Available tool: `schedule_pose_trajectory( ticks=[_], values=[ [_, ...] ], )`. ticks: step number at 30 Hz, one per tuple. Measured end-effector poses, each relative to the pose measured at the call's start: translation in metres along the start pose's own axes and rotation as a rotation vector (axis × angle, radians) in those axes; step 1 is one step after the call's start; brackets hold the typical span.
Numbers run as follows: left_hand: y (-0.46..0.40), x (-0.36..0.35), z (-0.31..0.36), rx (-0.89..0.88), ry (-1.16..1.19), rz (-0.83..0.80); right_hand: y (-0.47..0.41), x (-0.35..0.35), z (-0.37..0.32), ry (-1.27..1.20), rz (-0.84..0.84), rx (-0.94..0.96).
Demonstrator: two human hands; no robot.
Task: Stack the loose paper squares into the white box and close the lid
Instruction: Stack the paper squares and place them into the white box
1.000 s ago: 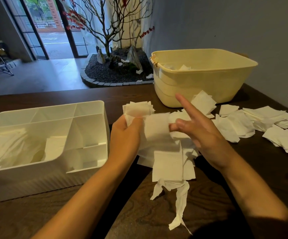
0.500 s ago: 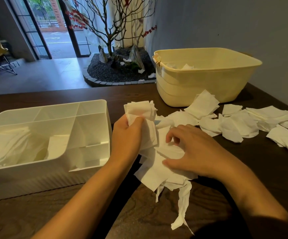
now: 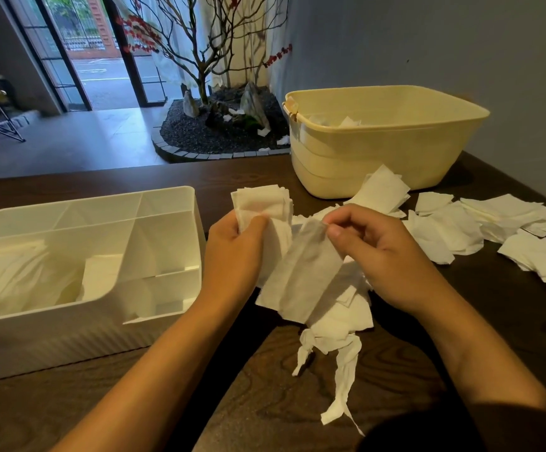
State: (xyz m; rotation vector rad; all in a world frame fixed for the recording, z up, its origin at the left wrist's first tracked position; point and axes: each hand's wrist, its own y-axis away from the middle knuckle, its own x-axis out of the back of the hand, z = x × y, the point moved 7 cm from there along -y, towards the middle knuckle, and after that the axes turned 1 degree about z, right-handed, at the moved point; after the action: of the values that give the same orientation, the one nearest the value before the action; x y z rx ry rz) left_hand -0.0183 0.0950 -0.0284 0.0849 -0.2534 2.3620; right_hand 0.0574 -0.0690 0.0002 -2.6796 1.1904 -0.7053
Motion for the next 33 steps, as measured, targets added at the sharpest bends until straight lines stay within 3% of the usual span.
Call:
schedule_pose_trajectory(
  ticks=[3,6,8,11,13,15,18,20,22,25,27,29,33],
  values=[
    [0.004,-0.012,0.003,0.026,-0.006,-0.171,0.001,0.0,-0.008,-0.135,-0.008,0.021],
    [0.013,-0.032,-0.006,0.164,-0.038,-0.395,0.001,0.004,-0.004,-0.089,0.083,0.022],
    [0.018,-0.036,-0.011,0.273,-0.007,-0.416,0.002,0.003,0.001,0.029,0.16,0.026],
    [0.023,-0.043,-0.01,0.389,0.22,-0.501,0.005,0.001,0.004,0.105,0.278,0.049],
    [0.028,-0.047,-0.003,0.349,0.251,-0.622,0.005,0.003,0.002,0.122,0.355,0.063],
    [0.028,-0.048,-0.001,0.212,0.125,-0.668,0.005,0.009,0.004,0.11,0.414,0.04],
    [0.019,-0.039,-0.004,0.117,0.046,-0.496,0.003,0.019,0.012,0.107,0.438,-0.063],
    [0.011,-0.026,-0.001,0.04,0.083,-0.313,-0.002,0.021,0.023,0.206,0.324,-0.191],
    [0.006,-0.013,0.002,-0.05,0.05,-0.162,-0.005,0.014,0.032,0.312,0.062,-0.312],
    [0.005,-0.005,0.005,-0.135,-0.029,-0.061,0.008,-0.005,0.035,0.514,-0.409,-0.404],
    [0.005,-0.004,0.004,-0.141,-0.05,-0.037,0.014,-0.013,0.039,0.648,-0.577,-0.403],
    [0.003,-0.002,0.004,-0.149,-0.067,-0.011,0.011,-0.013,0.042,0.641,-0.54,-0.382],
    [0.002,0.004,0.005,-0.155,-0.097,0.05,-0.001,0.0,0.044,0.602,-0.211,-0.291]
  ],
)
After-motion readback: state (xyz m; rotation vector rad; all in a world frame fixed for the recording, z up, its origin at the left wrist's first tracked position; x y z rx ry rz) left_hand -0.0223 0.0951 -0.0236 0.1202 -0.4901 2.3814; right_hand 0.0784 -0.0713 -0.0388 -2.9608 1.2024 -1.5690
